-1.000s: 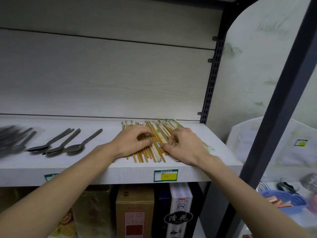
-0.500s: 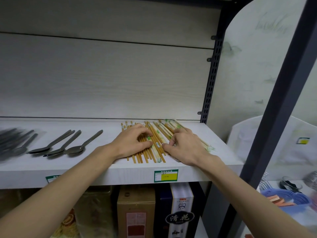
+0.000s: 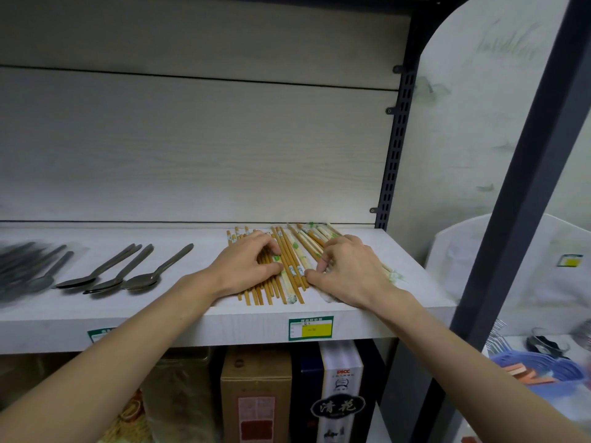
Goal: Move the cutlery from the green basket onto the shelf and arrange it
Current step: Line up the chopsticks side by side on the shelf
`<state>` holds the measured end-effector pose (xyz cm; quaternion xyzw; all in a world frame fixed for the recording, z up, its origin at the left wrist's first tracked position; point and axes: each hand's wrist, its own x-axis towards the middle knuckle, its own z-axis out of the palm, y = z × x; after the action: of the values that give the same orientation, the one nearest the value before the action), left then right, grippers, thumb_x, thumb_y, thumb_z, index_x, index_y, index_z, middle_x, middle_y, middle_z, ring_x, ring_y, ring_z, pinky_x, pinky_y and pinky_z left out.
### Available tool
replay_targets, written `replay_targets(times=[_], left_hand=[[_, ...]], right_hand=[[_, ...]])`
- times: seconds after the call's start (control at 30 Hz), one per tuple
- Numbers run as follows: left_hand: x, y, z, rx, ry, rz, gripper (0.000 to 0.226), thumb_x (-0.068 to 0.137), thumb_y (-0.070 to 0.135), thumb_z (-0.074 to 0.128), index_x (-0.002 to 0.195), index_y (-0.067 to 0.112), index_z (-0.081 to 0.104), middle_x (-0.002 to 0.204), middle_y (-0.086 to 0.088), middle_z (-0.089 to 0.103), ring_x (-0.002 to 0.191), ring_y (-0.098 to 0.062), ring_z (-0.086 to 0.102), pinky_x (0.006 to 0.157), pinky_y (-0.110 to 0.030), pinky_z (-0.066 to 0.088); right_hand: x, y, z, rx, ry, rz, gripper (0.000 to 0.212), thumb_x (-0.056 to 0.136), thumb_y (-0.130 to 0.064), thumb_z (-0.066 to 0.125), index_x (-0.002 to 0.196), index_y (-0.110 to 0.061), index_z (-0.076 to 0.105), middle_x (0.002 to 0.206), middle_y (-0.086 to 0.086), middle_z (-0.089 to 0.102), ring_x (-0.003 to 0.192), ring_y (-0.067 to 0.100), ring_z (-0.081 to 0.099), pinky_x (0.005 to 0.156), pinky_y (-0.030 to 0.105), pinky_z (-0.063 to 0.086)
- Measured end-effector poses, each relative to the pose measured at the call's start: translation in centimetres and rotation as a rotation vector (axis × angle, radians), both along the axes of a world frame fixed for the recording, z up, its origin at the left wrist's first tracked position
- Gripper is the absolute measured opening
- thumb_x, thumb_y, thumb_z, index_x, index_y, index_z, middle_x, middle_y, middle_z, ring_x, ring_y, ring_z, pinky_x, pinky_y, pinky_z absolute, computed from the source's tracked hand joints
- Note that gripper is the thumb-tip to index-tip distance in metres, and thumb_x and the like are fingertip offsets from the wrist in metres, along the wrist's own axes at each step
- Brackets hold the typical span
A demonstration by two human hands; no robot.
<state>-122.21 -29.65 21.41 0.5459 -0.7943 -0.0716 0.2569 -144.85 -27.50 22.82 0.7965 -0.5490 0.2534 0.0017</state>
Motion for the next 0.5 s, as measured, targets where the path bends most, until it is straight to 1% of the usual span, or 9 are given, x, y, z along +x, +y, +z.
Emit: replay_targets(times=[0.1, 0.23, 0.3, 0.37, 0.43, 0.5], left_hand=[[0.04, -0.04, -0.07, 0.003, 0.015, 0.013, 0.027, 0.091, 0.041, 0.067, 0.114, 0.028, 0.062, 0.12, 0.011, 0.056, 0.112, -0.009, 0.051, 0.098, -0.037, 0.046], [0.05, 0.04, -0.08, 0.008, 0.024, 0.02, 0.029, 0.091, 0.042, 0.068, 0.115, 0.028, 0.062, 0.12, 0.011, 0.055, 0.112, -0.009, 0.052, 0.097, -0.035, 0.046], [-0.05, 0.14, -0.03, -0.007, 0.035, 0.038, 0.029, 0.091, 0.041, 0.068, 0.116, 0.028, 0.061, 0.12, 0.013, 0.055, 0.111, -0.008, 0.051, 0.095, -0.033, 0.046], [0.05, 0.19, 0.01, -0.052, 0.066, 0.088, 0.026, 0.091, 0.039, 0.067, 0.115, 0.03, 0.061, 0.12, 0.015, 0.056, 0.11, -0.006, 0.052, 0.093, -0.034, 0.047], [0.41, 0.08, 0.03, -0.107, 0.101, 0.151, 0.019, 0.092, 0.035, 0.063, 0.11, 0.031, 0.062, 0.117, 0.015, 0.059, 0.109, -0.007, 0.055, 0.092, -0.037, 0.05], [0.79, 0.03, 0.03, -0.128, 0.118, 0.215, 0.015, 0.092, 0.03, 0.061, 0.106, 0.031, 0.063, 0.115, 0.014, 0.06, 0.108, -0.009, 0.057, 0.089, -0.036, 0.05]], right_hand=[[-0.17, -0.07, 0.08, 0.007, -0.017, -0.02, 0.031, 0.07, -0.057, 0.072, 0.065, -0.026, 0.07, 0.105, -0.011, 0.068, 0.112, 0.016, 0.053, 0.086, 0.031, 0.042], [-0.19, 0.03, 0.11, 0.042, -0.048, -0.006, 0.026, 0.07, -0.047, 0.074, 0.06, -0.024, 0.071, 0.105, -0.009, 0.07, 0.113, 0.015, 0.054, 0.087, 0.032, 0.046], [-0.31, -0.03, 0.1, 0.05, -0.062, 0.013, 0.023, 0.07, -0.042, 0.074, 0.059, -0.022, 0.071, 0.106, -0.009, 0.071, 0.116, 0.015, 0.053, 0.089, 0.032, 0.045], [-0.47, 0.05, 0.21, 0.022, -0.106, 0.033, 0.021, 0.072, -0.039, 0.073, 0.059, -0.023, 0.07, 0.114, -0.008, 0.07, 0.12, 0.014, 0.05, 0.092, 0.031, 0.041], [-0.4, 0.3, 0.52, -0.018, -0.17, 0.058, 0.02, 0.075, -0.037, 0.071, 0.058, -0.027, 0.067, 0.122, -0.007, 0.069, 0.123, 0.014, 0.047, 0.099, 0.034, 0.04], [0.21, 0.74, 0.78, -0.016, -0.17, 0.1, 0.019, 0.078, -0.037, 0.07, 0.061, -0.028, 0.068, 0.127, -0.007, 0.066, 0.127, 0.014, 0.045, 0.105, 0.038, 0.039]])
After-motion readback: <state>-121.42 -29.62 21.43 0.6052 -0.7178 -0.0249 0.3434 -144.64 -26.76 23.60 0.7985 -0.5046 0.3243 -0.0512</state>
